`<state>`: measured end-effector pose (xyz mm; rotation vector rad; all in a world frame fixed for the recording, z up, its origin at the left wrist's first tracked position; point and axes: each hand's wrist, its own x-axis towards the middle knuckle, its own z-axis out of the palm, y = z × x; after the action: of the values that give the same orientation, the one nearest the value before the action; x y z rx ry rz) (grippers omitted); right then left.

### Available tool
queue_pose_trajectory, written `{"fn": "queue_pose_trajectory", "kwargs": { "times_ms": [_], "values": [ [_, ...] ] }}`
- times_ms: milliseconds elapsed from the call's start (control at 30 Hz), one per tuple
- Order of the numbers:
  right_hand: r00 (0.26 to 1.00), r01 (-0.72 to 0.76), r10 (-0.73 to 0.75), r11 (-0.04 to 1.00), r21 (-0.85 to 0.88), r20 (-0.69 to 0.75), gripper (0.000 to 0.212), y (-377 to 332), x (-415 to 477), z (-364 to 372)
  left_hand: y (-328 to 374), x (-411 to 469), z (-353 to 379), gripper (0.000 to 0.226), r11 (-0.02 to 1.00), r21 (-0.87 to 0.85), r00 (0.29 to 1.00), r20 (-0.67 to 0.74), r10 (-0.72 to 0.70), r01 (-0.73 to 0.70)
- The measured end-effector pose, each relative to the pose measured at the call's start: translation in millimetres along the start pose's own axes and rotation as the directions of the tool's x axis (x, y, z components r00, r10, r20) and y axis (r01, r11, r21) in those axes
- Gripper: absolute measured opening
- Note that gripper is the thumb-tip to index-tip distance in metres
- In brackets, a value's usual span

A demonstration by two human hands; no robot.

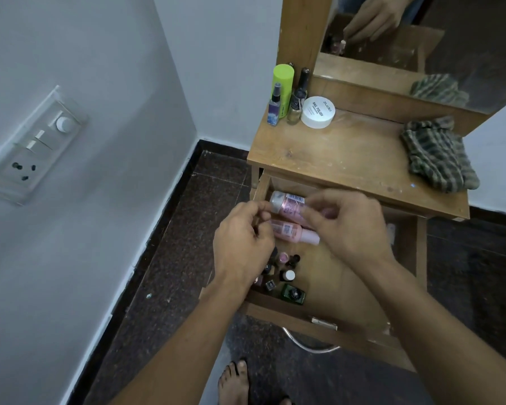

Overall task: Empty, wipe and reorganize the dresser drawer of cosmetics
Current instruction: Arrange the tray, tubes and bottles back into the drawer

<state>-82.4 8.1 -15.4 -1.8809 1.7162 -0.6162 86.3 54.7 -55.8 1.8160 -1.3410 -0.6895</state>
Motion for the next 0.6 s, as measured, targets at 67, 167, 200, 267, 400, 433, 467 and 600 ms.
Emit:
{"fn": "queue_pose_trajectory", "kwargs": {
  "times_ms": [67,167,200,267,400,433,467,600],
  "values": [
    [0.993,0.028,-0.021,0.998,0.059,-0.114,0.021,-19.5,25.6,-8.7,10.6,13.6,3.1,0.028,1.000,-0.008,0.999,-0.030,0.012,-0.012],
    [0.970,0.082,-0.074,0.996,0.023,-0.232,0.024,-52.1,64.0,-15.5,31.3,41.7,8.9,0.022,1.000,-0.008,0.995,-0.100,0.023,-0.024],
    [0.961,0.099,-0.094,0.995,0.003,-0.259,0.023,-62.6,75.9,-16.9,37.6,52.3,10.5,0.021,1.000,-0.010,0.991,-0.132,0.013,-0.015],
    [0.946,0.140,-0.154,0.988,-0.067,-0.286,0.021,-81.1,97.2,-17.7,47.7,74.5,13.3,0.025,0.999,-0.035,0.982,-0.187,-0.031,0.024],
    [0.948,0.158,-0.203,0.969,-0.190,-0.246,0.027,-105.1,128.6,-12.4,56.6,113.4,17.0,0.025,0.992,-0.068,0.972,-0.206,-0.115,0.102],
    [0.952,0.151,-0.203,0.963,-0.223,-0.230,0.026,-107.0,134.2,-10.0,56.9,119.2,18.3,0.022,0.992,-0.068,0.972,-0.202,-0.122,0.110],
    [0.957,0.140,-0.198,0.956,-0.258,-0.213,0.023,-107.9,139.1,-7.7,56.4,123.2,19.5,0.019,0.991,-0.062,0.972,-0.201,-0.125,0.115],
    [0.966,0.121,-0.184,0.942,-0.314,-0.179,0.018,-104.8,149.4,-1.2,51.1,130.1,22.6,0.017,0.993,-0.028,0.969,-0.217,-0.116,0.112]
  ]
}}
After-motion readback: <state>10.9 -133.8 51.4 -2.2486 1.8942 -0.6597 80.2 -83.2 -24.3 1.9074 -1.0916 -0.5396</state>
